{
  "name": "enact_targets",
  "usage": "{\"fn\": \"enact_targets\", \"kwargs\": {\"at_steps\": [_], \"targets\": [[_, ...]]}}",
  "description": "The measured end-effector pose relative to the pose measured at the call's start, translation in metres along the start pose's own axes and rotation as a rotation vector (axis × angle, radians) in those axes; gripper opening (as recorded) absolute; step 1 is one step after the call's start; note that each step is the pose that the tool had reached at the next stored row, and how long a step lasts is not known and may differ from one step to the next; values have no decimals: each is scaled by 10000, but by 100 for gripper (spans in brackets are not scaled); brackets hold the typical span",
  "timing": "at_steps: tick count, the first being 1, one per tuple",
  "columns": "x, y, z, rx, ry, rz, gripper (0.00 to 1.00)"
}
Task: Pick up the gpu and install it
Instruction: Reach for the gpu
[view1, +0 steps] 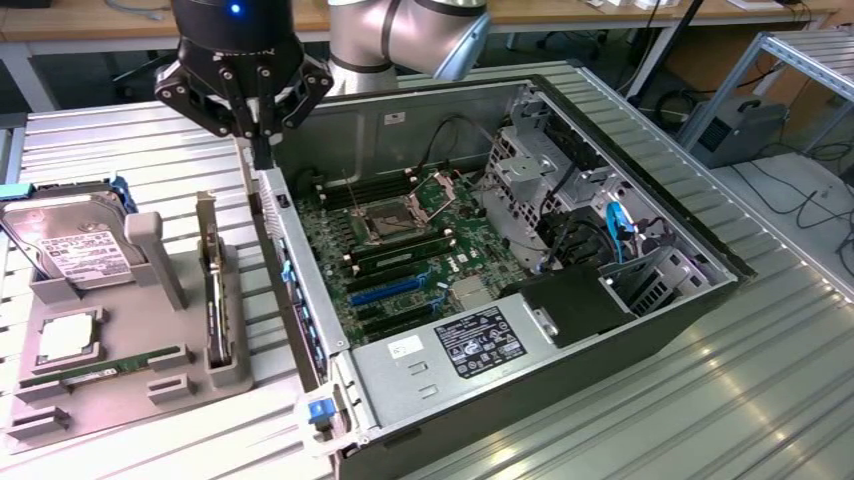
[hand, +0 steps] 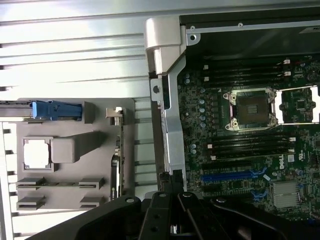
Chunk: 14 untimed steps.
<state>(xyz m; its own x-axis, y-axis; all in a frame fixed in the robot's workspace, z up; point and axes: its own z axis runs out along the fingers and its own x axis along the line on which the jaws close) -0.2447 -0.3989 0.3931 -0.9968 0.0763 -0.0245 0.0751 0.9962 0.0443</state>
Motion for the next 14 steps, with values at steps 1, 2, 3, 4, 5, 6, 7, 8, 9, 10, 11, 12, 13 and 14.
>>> {"fn": "enact_targets", "kwargs": {"at_steps": [1, 2, 3, 4, 5, 6, 7, 8, 9, 10, 11, 12, 13, 14], "targets": [[10, -1, 0, 0, 0, 0, 11], [19, -1, 0, -1, 0, 0, 11], [28, -2, 0, -1, -1, 0, 11], [37, -3, 0, 0, 0, 0, 11], [48, -4, 0, 0, 0, -1, 11], [56, -5, 0, 0, 0, 0, 11], [65, -5, 0, -1, 0, 0, 11], [74, -6, 0, -1, 0, 0, 11], [84, -7, -1, 0, 0, 0, 11], [98, -9, -1, 1, 1, -1, 11], [106, -10, -1, 0, 0, -1, 11], [115, -12, -1, 0, 1, 0, 11], [124, -14, -1, 0, 0, -1, 11], [131, -16, -2, 0, 1, -1, 11]]}}
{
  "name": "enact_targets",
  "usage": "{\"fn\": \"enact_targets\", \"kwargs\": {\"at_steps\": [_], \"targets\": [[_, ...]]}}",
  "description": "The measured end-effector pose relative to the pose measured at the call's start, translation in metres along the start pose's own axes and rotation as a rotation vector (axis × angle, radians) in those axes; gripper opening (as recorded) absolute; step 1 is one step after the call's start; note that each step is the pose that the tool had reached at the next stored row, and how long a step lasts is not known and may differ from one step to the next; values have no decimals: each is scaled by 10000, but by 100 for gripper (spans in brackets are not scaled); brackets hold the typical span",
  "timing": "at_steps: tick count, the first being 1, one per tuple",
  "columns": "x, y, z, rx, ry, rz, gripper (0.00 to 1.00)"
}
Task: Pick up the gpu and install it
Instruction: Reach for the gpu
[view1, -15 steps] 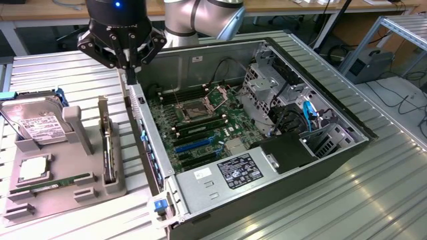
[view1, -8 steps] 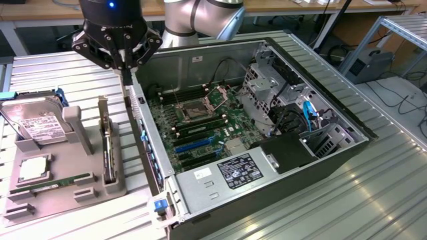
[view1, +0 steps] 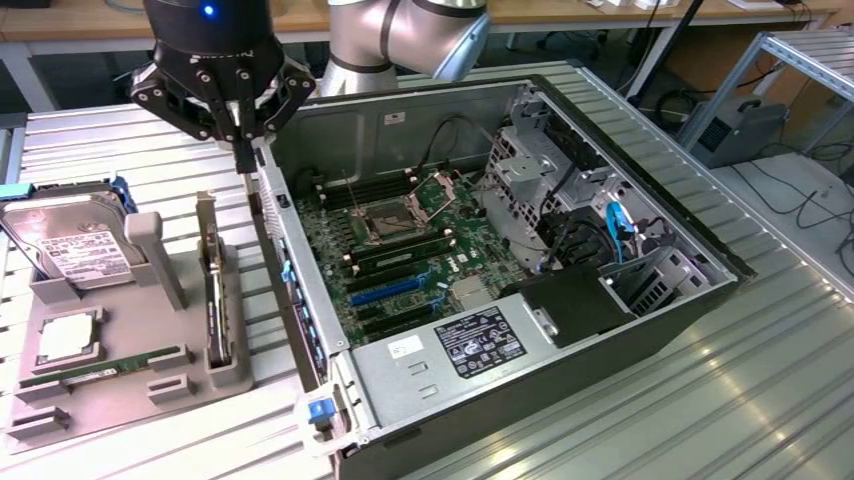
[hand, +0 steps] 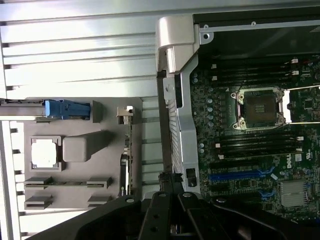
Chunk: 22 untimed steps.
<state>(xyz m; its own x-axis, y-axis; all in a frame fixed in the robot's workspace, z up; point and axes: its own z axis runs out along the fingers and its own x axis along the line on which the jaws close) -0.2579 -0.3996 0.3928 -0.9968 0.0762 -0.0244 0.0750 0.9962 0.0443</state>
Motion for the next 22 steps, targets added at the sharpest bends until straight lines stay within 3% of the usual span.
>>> {"fn": "enact_targets", "kwargs": {"at_steps": [6, 16, 22], "targets": [[49, -34, -2, 0, 0, 0, 11], [121, -155, -7, -1, -1, 1, 11], [218, -237, -12, -1, -1, 0, 11]]}}
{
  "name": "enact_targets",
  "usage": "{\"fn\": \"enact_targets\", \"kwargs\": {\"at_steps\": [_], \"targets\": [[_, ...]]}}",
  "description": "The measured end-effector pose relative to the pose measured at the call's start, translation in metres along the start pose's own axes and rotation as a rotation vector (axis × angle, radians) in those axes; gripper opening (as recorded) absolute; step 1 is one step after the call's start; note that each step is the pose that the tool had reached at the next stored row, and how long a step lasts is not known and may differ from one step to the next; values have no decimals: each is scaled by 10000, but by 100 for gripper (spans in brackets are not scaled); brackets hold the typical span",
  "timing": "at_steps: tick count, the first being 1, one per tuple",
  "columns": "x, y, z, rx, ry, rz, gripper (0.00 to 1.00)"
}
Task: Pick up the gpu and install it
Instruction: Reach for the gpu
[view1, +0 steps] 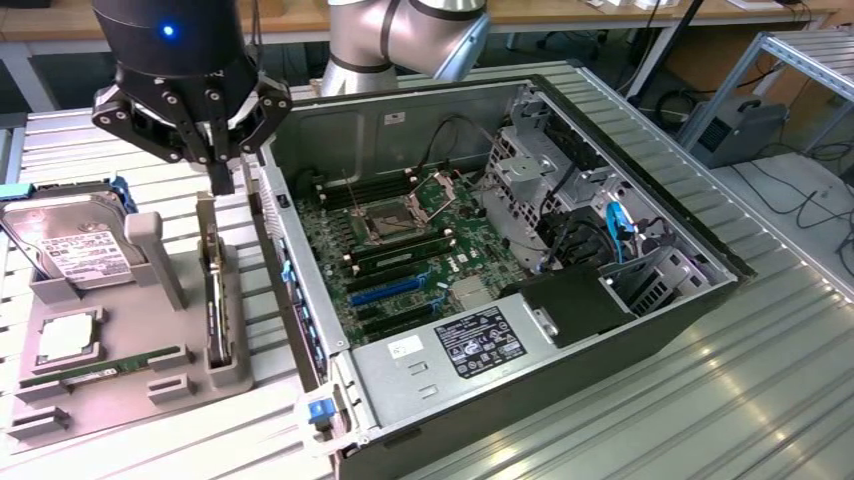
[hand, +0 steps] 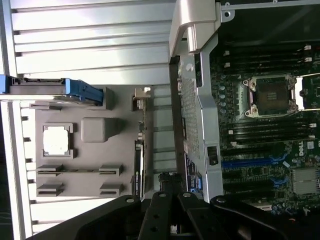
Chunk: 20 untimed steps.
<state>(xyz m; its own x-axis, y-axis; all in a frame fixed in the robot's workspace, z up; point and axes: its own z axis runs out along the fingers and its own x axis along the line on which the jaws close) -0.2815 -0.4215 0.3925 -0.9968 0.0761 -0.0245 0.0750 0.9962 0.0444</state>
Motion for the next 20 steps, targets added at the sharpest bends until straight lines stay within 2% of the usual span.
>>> {"fn": "enact_targets", "kwargs": {"at_steps": [15, 20], "targets": [[64, -170, -2, 1, 0, 1, 11], [89, -254, -2, 0, 0, 1, 11]]}}
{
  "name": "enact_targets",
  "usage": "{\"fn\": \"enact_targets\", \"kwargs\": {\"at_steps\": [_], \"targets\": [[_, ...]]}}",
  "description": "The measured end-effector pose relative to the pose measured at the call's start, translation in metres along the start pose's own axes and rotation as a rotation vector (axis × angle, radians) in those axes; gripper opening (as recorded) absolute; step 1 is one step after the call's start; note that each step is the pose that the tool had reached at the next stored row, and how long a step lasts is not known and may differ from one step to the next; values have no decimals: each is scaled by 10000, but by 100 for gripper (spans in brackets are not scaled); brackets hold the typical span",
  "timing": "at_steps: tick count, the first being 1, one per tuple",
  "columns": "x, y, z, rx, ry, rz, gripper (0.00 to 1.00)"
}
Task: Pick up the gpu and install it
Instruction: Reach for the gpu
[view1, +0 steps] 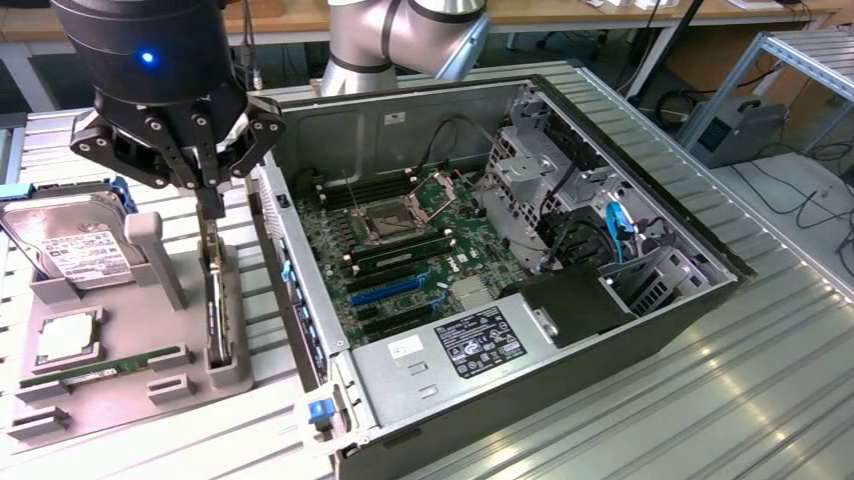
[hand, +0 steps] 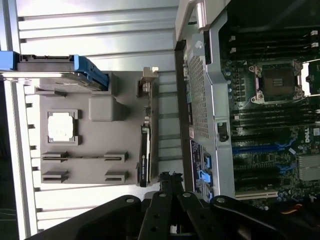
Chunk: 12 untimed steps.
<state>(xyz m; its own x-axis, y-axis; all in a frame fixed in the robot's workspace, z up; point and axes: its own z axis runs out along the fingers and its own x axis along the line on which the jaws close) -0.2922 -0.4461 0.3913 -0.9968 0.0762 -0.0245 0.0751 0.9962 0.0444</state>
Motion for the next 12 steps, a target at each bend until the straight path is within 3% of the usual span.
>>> {"fn": "enact_targets", "kwargs": {"at_steps": [4, 12], "targets": [[12, -60, -1, 1, 1, 0, 11], [14, -66, -1, 1, 0, 1, 11]]}}
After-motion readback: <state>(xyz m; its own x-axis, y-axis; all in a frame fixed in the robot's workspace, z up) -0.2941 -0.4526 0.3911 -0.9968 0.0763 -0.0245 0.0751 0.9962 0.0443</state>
